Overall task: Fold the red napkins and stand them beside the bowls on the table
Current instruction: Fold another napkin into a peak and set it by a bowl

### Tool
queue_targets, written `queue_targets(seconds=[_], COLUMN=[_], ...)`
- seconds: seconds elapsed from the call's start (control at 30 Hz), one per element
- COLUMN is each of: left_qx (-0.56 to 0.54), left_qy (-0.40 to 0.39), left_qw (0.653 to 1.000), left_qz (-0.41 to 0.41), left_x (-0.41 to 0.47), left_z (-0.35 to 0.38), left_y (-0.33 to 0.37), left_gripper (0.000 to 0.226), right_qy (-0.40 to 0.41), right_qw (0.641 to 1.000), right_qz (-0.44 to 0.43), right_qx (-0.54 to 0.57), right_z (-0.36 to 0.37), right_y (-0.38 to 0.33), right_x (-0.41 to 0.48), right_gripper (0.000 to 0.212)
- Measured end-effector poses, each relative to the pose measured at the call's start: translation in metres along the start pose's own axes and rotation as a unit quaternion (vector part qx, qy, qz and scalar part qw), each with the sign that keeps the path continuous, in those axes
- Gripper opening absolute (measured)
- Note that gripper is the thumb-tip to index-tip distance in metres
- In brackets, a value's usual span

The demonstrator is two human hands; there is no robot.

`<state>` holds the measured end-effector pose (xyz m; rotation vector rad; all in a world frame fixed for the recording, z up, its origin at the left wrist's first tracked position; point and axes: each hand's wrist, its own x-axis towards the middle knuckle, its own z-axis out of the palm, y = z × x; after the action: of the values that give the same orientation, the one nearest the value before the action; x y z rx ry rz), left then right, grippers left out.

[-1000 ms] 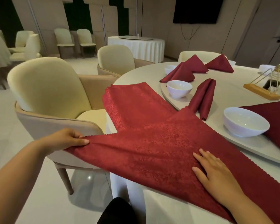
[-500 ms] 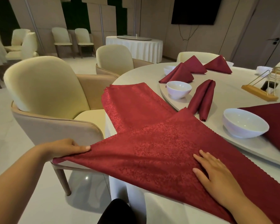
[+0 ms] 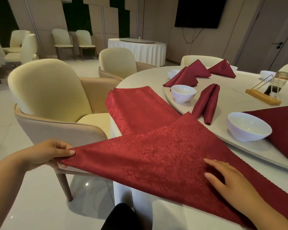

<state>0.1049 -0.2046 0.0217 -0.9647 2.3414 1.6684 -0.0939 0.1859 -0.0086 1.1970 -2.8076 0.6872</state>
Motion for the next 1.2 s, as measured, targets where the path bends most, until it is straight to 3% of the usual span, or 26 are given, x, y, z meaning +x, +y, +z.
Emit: queue_targets(seconds=[0.03,0.1,0.2,0.27,0.37,0.53,0.67,0.73,0.9,1.13,1.2], left_qx=[0.002,0.003,-0.02,-0.044,-0.093,-0.096,-0.054,-0.041,-0.061,-0.164,-0.14], left_qy=[0.029,0.064,0.089,0.101,0.119,0.084,0.023,-0.012,-0.1,-0.133,-0.116], left_qw=[1.0,0.998,0.995,0.993,0.986,0.986,0.988,0.987,0.983,0.966,0.971], left_qz=[0.005,0.017,0.03,0.042,0.066,0.112,0.144,0.153,0.143,0.151,0.152], left_x=[0.0,0.003,0.003,0.002,0.0,-0.003,0.009,0.019,0.047,0.106,0.122], left_z=[-0.001,-0.003,-0.002,0.0,-0.001,0.008,0.039,0.058,0.113,0.17,0.178], left_y=[0.0,-0.002,-0.001,0.001,0.008,0.04,0.079,0.099,0.147,0.177,0.177], left_gripper=[0.019,0.02,0.023,0.024,0.027,0.018,0.019,0.019,0.02,0.013,0.015], right_qy=[-0.018,-0.069,-0.024,0.029,0.068,0.127,0.084,0.074,0.12,0.162,0.163], right_qw=[1.0,0.997,0.991,0.991,0.988,0.983,0.996,0.996,0.985,0.98,0.981], right_qz=[-0.016,-0.016,-0.1,-0.118,-0.13,-0.135,-0.008,0.008,-0.024,-0.066,-0.078], right_qx=[0.009,-0.022,-0.083,-0.056,-0.05,-0.006,-0.03,-0.047,-0.122,-0.092,-0.068], right_z=[-0.005,-0.011,0.001,0.007,0.011,0.008,-0.002,0.002,0.019,0.027,0.028], right_y=[-0.006,-0.016,-0.015,-0.016,-0.016,-0.012,0.003,0.012,0.027,0.045,0.05], right_x=[-0.005,-0.018,-0.036,-0.043,-0.047,-0.038,-0.021,-0.016,-0.011,-0.01,-0.008], right_gripper=[0.066,0.086,0.053,0.038,0.068,0.065,0.111,0.121,0.072,0.063,0.057])
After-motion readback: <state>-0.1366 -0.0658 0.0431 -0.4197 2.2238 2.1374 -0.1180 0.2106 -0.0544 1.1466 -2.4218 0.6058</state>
